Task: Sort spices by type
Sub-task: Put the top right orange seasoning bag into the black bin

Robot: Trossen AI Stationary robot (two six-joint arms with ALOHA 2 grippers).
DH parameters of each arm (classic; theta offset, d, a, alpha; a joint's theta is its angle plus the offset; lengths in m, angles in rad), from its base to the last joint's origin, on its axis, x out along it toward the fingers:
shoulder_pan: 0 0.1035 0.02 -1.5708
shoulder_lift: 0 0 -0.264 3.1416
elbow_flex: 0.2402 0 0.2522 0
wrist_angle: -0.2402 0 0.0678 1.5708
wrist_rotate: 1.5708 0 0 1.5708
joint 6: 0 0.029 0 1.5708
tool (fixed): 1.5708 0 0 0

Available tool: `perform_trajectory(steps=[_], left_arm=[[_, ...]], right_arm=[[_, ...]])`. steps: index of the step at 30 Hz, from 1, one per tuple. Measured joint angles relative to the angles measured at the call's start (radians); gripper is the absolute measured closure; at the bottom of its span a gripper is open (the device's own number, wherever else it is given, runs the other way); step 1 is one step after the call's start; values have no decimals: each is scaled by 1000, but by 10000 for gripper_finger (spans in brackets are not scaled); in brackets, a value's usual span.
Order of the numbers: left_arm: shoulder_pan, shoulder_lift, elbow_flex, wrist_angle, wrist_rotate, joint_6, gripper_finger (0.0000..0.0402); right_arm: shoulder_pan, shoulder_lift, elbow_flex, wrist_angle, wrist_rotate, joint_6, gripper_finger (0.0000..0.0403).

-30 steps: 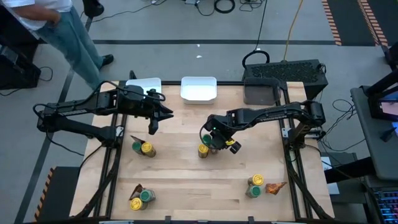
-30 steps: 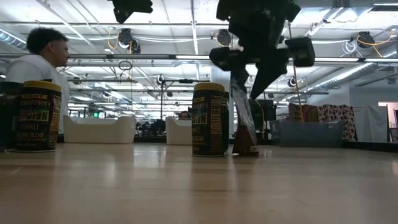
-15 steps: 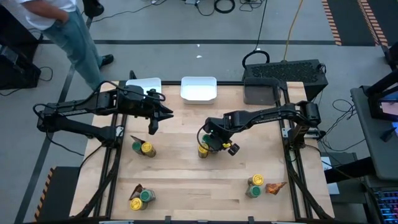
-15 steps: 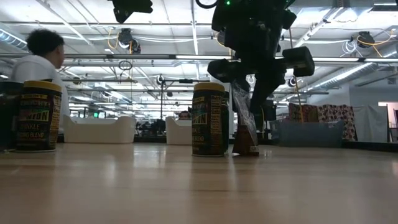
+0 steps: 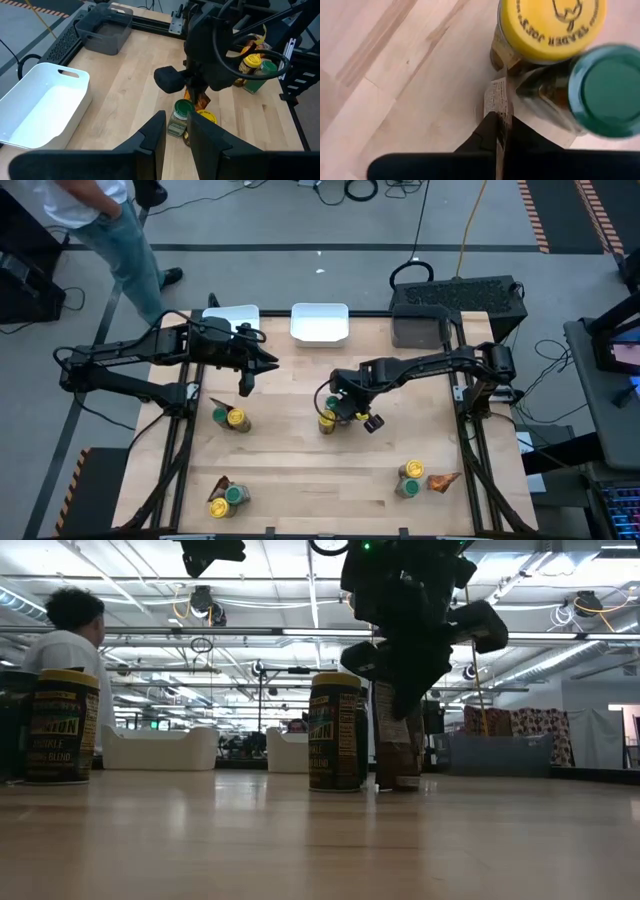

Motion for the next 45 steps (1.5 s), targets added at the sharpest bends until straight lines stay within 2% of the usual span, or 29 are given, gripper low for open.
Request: perform_trajectory(steps=[6, 14, 18, 23, 28, 39, 45], left_arm=[[0, 0, 0, 0, -35, 0, 317], [0, 0, 0, 0, -48, 0, 317], [0, 0, 0, 0, -69, 0, 317], [0, 0, 0, 0, -79, 0, 317], [0, 0, 0, 0, -79, 0, 317], [0, 0, 0, 0, -79, 0, 317], [0, 0, 0, 0, -79, 0, 317]], right_arm=[[-2, -58, 0, -65, 0, 19, 402], [-28, -166, 0, -115, -26, 134, 403], [-28, -169, 0, -124, -25, 165, 403], [-13, -158, -26, -111, -15, 127, 397], [-12, -159, -43, -101, 14, 114, 360], [-12, -154, -44, -79, 11, 109, 238], [-12, -93, -44, -82, 9, 108, 208]])
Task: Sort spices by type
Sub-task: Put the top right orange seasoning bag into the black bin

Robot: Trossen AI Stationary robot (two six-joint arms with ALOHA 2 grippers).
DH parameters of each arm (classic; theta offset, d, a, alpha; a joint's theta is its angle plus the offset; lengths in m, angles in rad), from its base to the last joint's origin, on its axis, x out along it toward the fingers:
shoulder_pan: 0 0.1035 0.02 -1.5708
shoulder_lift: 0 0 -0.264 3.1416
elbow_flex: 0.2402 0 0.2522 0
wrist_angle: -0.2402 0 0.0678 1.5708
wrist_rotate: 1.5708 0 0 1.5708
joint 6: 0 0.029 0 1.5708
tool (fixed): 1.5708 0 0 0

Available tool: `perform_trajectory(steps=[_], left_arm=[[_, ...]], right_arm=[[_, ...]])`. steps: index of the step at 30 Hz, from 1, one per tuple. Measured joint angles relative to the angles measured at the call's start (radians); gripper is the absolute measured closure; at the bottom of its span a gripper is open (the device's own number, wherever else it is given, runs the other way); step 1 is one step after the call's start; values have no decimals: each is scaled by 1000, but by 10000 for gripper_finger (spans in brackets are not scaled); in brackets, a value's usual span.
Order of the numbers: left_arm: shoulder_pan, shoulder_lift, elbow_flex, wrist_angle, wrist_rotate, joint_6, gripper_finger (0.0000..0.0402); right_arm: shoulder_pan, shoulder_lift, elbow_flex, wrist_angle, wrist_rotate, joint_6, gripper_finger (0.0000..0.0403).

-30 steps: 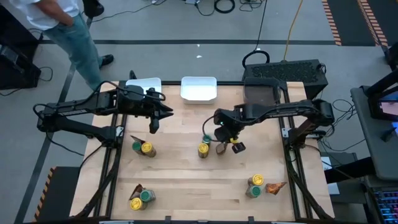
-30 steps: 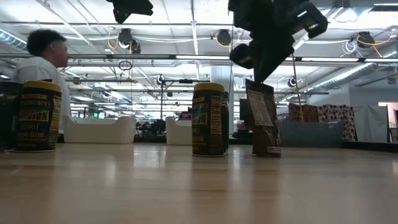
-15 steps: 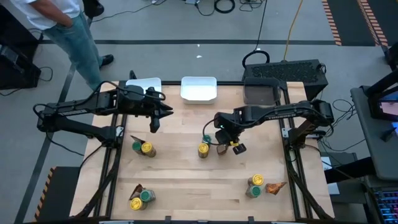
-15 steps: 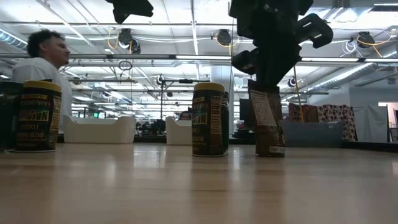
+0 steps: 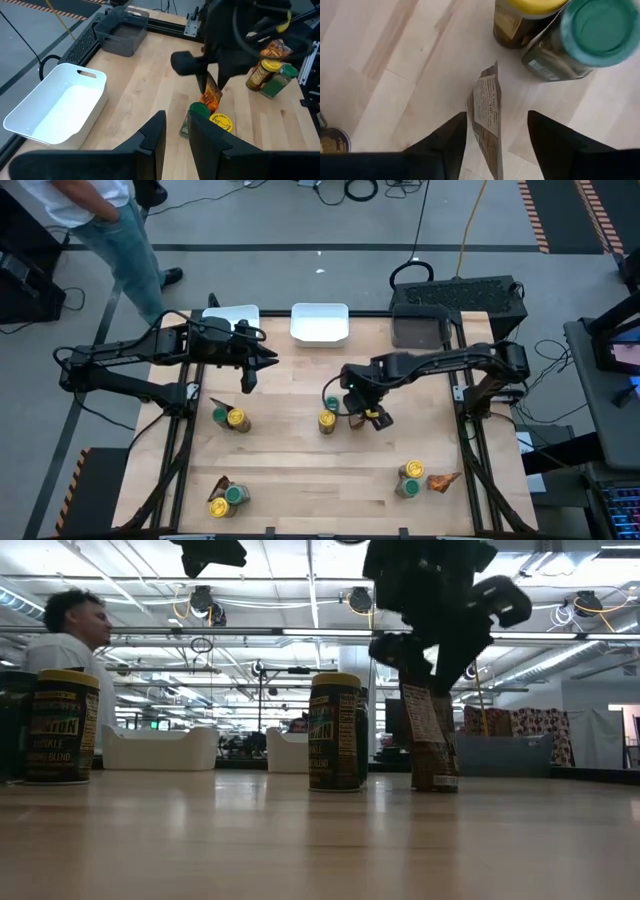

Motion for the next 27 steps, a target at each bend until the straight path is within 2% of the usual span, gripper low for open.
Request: perform_trajectory(steps=[11, 17, 21, 27], left_arm=[[0, 0, 0, 0, 0, 0, 317], [0, 0, 0, -4, 0, 0, 317], [0, 0, 0, -7, 0, 0, 317], [0, 0, 0, -7, 0, 0, 317]], right_arm=[[0, 147, 0, 14, -4, 0, 217], [0, 177, 0, 27, -5, 23, 234], [0, 178, 0, 25, -4, 26, 275], [0, 178, 0, 13, -16, 51, 372]])
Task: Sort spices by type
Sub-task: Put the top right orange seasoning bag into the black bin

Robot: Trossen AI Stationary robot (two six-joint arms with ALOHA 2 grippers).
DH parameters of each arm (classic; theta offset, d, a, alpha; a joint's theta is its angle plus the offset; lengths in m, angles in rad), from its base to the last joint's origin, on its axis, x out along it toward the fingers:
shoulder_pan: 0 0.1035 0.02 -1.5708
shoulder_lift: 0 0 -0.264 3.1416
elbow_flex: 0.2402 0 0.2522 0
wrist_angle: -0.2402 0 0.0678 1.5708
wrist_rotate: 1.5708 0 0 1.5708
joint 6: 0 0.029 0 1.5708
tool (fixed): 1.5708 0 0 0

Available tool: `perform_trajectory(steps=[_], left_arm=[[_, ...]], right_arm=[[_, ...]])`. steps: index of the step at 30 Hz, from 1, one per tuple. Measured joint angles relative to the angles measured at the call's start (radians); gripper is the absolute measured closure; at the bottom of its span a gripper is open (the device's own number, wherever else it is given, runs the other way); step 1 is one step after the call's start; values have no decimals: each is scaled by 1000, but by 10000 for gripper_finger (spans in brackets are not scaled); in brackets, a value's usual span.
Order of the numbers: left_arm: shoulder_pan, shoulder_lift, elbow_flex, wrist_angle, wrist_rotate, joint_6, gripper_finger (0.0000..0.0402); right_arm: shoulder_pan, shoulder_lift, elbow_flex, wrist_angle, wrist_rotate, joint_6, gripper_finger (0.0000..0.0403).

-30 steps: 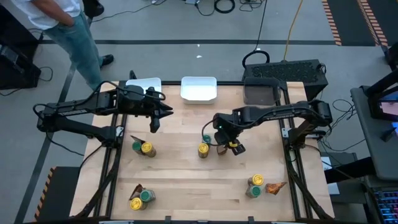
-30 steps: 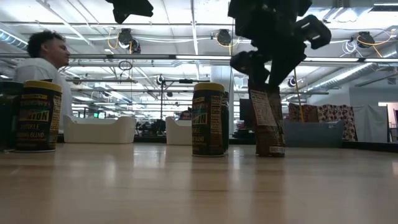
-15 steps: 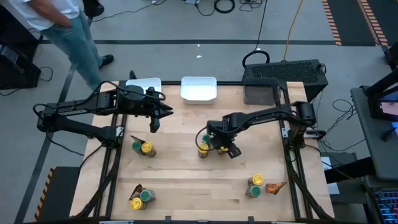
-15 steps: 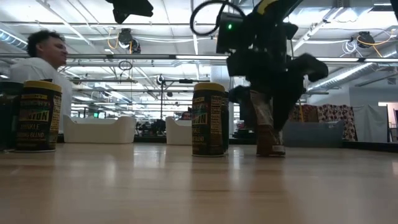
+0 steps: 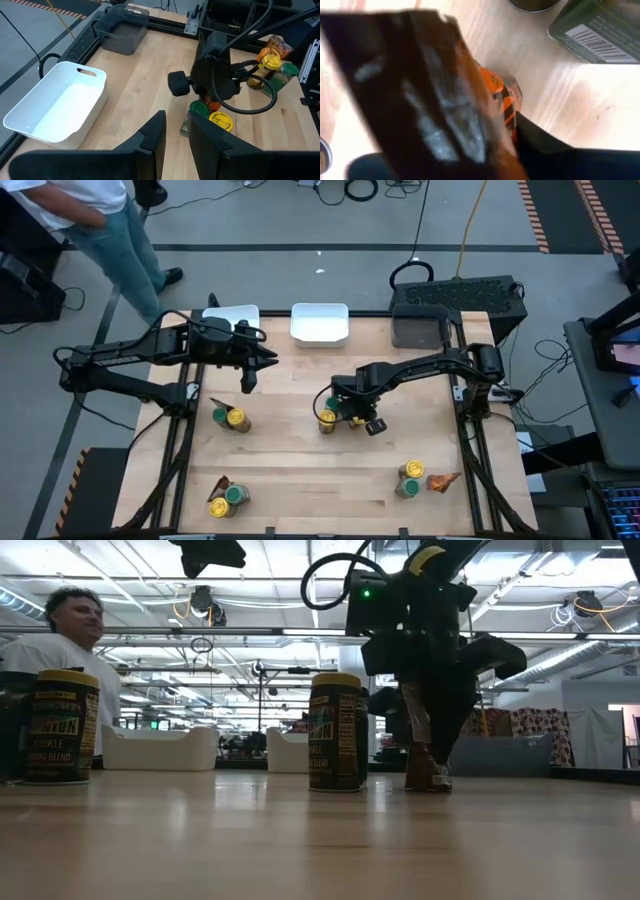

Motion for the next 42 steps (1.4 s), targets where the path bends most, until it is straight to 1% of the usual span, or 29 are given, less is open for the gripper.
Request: perform_trajectory(steps=[2, 7, 11, 14, 19, 24, 28, 32, 35, 42], left_arm=[[0, 0, 0, 0, 0, 0, 317], [0, 0, 0, 0, 0, 0, 317], [0, 0, 0, 0, 0, 0, 317], [0, 0, 0, 0, 0, 0, 317], [0, 0, 0, 1, -12, 0, 317], [0, 0, 0, 4, -13, 0, 317], [0, 0, 0, 9, -14, 0, 317], [0, 0, 0, 10, -22, 0, 317], [1, 0, 0, 10, -26, 0, 317], [1, 0, 0, 9, -26, -2, 317]], right_arm=[[0, 0, 0, -7, -30, 1, 385], [0, -22, 0, -15, -39, 25, 384], [-4, -90, 0, -23, -33, 29, 385], [-20, -164, 0, -34, -28, 70, 385], [-63, -324, 0, -98, 53, 145, 385], [-120, -490, 0, -139, 171, 249, 385], [-181, -594, 0, -140, 268, 366, 381], [-272, -650, 0, -144, 283, 508, 380], [-351, -667, 0, -157, 283, 596, 379], [-541, -642, 0, -157, 286, 713, 378]])
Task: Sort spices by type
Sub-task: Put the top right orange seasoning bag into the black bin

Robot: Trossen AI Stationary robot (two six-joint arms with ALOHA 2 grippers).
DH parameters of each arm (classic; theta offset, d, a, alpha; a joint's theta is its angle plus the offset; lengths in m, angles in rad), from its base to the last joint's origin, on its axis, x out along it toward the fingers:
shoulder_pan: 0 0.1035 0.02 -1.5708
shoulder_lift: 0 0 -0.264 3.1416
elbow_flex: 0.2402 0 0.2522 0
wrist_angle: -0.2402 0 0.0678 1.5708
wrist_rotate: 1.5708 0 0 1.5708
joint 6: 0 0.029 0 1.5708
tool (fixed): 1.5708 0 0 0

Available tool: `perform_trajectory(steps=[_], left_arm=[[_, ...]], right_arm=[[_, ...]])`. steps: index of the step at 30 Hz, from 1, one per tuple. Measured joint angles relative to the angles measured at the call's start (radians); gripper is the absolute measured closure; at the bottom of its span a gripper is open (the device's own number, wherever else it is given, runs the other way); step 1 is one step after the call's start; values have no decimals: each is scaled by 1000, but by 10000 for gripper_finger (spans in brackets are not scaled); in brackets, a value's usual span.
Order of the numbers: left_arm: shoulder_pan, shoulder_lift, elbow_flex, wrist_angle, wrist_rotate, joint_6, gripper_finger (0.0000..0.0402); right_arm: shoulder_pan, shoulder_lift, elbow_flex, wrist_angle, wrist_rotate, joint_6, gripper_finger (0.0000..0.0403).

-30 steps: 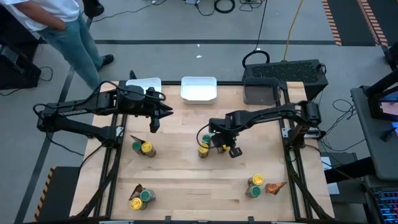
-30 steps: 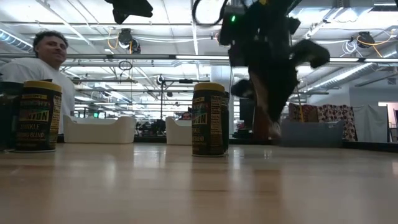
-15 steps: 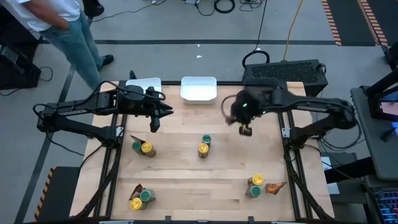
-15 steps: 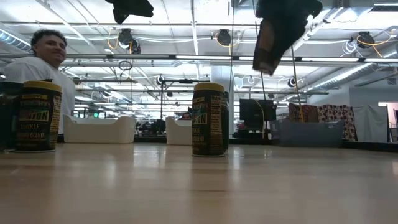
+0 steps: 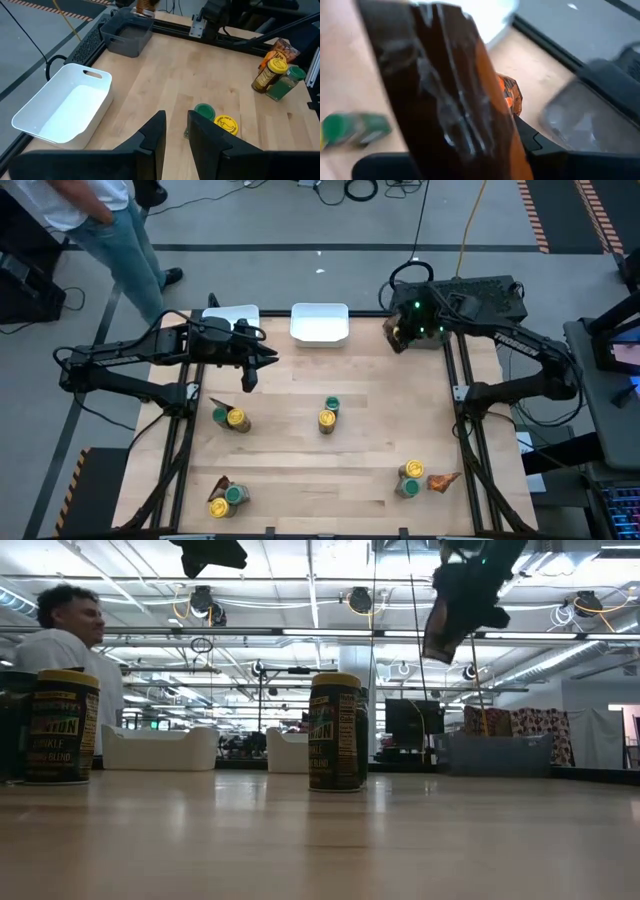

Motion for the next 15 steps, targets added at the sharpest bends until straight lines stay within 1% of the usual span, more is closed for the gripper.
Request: perform_trajectory(steps=[6, 15], left_arm=[[0, 0, 0, 0, 0, 0, 317], [0, 0, 0, 0, -1, -2, 317]], right_arm=[[-109, 38, 0, 0, 96, 55, 377], [-233, 156, 0, -7, 98, 74, 376]])
